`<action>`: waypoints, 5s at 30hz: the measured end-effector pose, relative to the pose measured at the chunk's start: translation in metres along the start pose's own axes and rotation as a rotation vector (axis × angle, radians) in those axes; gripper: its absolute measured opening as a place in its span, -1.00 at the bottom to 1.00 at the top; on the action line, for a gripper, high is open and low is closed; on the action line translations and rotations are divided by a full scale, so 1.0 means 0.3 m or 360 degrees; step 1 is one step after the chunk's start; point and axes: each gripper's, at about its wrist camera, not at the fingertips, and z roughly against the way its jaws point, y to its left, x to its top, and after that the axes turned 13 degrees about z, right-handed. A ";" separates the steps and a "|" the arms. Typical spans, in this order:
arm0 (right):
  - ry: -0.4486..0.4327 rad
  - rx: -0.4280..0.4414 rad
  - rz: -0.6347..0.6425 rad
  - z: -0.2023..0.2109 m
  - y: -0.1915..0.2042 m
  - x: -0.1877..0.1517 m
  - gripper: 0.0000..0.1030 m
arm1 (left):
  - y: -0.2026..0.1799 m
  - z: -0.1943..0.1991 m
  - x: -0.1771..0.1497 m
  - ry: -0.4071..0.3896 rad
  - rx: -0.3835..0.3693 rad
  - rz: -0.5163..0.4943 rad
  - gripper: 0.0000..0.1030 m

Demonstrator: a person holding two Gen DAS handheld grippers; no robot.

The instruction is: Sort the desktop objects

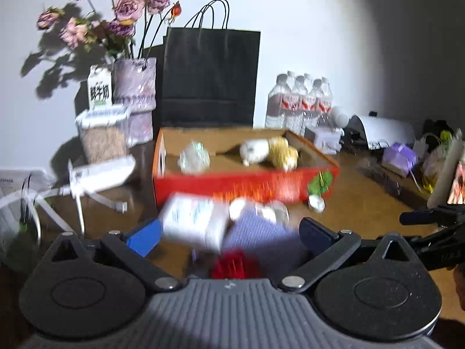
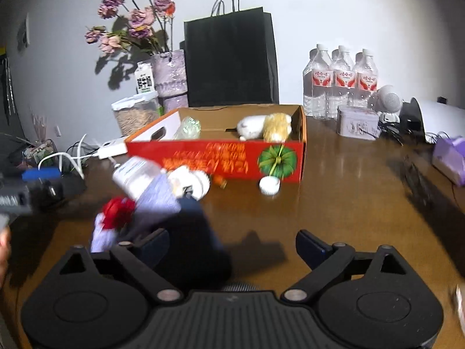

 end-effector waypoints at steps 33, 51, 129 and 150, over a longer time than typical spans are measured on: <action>-0.0146 0.0227 0.0436 0.103 0.263 -0.180 -0.19 | 0.107 -0.156 -0.092 0.0142 -0.0068 0.0323 -0.54; -0.0080 0.0318 0.0628 0.078 0.426 -0.182 -1.00 | 0.182 0.118 -0.135 -0.0002 -0.0099 0.0366 -0.57; -0.0049 -0.0032 0.0257 0.044 0.147 -0.086 0.76 | 0.062 0.080 -0.043 -0.0013 -0.0056 0.0109 1.00; -0.0038 -0.0163 0.0056 0.057 0.118 -0.189 0.84 | 0.082 0.112 -0.286 0.0044 0.0129 0.0219 1.00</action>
